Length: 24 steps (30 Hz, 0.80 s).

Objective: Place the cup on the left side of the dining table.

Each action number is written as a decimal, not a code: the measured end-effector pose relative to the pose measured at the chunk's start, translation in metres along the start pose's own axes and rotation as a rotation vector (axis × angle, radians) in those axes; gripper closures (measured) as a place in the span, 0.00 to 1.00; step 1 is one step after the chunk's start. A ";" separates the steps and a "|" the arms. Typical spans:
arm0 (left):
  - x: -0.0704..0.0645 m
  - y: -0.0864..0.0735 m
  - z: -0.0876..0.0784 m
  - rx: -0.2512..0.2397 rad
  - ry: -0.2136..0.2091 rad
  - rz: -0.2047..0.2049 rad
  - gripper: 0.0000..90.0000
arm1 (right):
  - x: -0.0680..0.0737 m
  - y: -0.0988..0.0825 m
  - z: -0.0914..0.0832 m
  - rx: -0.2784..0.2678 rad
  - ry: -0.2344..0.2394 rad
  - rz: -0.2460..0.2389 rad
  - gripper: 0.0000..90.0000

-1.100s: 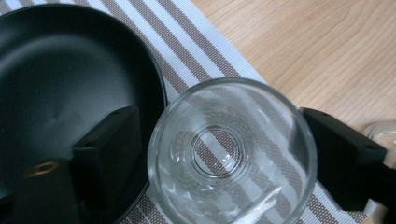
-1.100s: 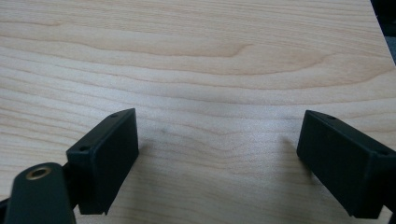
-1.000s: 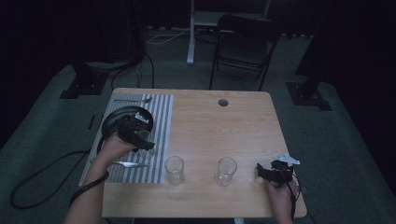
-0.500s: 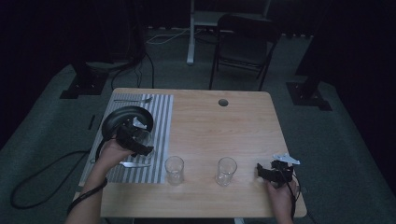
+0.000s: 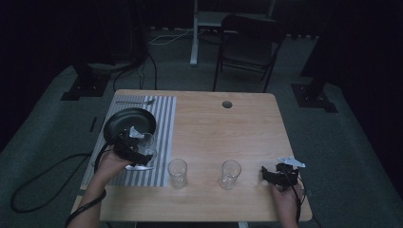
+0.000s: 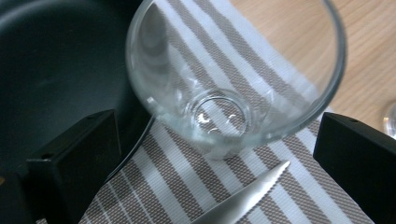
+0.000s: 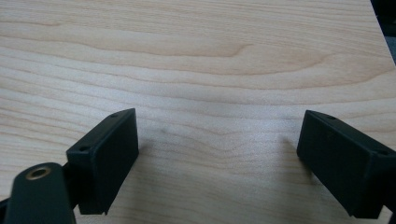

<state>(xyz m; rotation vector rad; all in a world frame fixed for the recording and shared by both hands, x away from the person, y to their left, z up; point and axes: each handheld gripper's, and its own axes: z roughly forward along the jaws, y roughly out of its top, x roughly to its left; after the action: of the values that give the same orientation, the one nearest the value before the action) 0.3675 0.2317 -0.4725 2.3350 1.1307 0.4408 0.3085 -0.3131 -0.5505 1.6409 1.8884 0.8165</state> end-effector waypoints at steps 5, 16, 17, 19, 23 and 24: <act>0.000 -0.010 -0.001 -0.028 -0.008 -0.027 0.01 | 0.000 0.000 0.000 0.000 0.000 0.000 0.14; -0.001 -0.031 0.001 -0.045 -0.007 -0.051 0.01 | 0.000 0.000 0.000 0.000 0.000 0.000 0.14; -0.001 -0.033 0.001 -0.046 -0.007 -0.055 0.01 | 0.000 0.000 0.000 0.000 0.000 0.000 0.14; -0.001 -0.036 0.001 -0.056 0.005 -0.060 0.01 | 0.000 0.000 0.000 0.000 0.000 0.000 0.14; 0.002 -0.044 -0.002 -0.078 0.001 -0.085 0.01 | 0.000 0.000 0.000 0.000 0.000 0.000 0.14; 0.002 -0.046 -0.003 -0.081 0.005 -0.087 0.01 | 0.000 0.000 0.000 0.000 0.000 0.000 0.14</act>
<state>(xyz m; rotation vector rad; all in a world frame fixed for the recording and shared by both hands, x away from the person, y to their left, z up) 0.3381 0.2585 -0.4963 2.2073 1.1899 0.4523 0.3085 -0.3131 -0.5505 1.6414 1.8884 0.8164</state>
